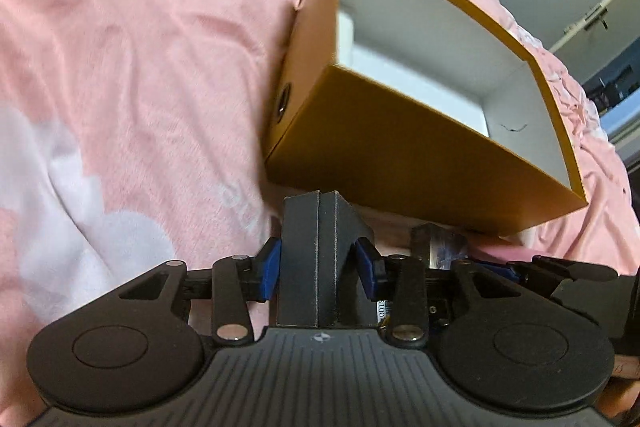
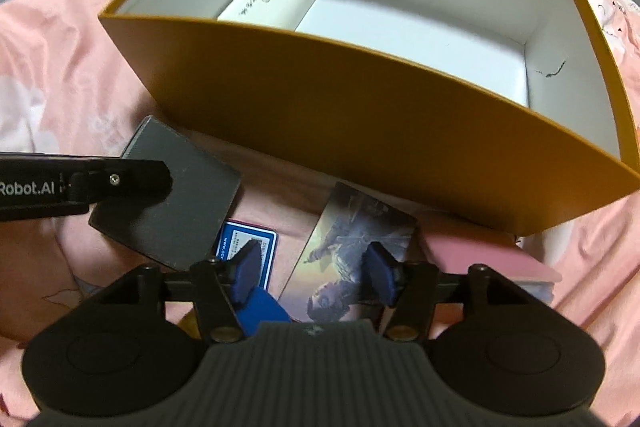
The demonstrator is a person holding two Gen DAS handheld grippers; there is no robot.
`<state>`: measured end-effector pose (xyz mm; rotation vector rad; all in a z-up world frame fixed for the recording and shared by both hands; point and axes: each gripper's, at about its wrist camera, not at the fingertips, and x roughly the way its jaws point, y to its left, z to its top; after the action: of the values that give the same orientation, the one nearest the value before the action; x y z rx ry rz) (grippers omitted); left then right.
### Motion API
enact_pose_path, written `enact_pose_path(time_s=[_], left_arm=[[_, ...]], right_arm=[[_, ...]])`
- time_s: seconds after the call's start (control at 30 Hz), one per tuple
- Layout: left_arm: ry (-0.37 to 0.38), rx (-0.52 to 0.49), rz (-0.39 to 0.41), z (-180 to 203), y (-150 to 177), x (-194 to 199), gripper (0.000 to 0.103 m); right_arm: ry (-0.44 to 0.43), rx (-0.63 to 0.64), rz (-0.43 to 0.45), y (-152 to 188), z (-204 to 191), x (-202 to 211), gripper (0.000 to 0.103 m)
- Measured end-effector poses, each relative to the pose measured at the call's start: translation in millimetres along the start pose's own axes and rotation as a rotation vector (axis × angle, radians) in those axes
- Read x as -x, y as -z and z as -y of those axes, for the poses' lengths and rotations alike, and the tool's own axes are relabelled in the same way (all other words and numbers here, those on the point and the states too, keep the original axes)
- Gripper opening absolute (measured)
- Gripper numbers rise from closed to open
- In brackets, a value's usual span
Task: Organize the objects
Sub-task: 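Grasp photo card with right tool while left tool holds black wallet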
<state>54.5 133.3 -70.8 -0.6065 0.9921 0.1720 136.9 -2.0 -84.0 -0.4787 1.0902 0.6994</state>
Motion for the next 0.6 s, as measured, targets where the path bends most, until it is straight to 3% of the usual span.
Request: enact_pose_path(time_s=[0.23,0.5,0.6], left_arm=[[0.017,0.011,0.001,-4.0,0.6,-0.5,0.046],[0.026,0.001,0.002,-6.5,1.0,2.3,0.046],[0.03,0.0,0.005,-6.4,1.9,3.3,0.046]], right_arm=[[0.203,0.033,-0.077,-12.5,-15.4,-22.6,0.068],[0.268,0.093,-0.107,-17.6,-29.2,-40.8,0.077],[0.272,0.106,-0.108,-18.4,-30.5,-39.6,0.075]])
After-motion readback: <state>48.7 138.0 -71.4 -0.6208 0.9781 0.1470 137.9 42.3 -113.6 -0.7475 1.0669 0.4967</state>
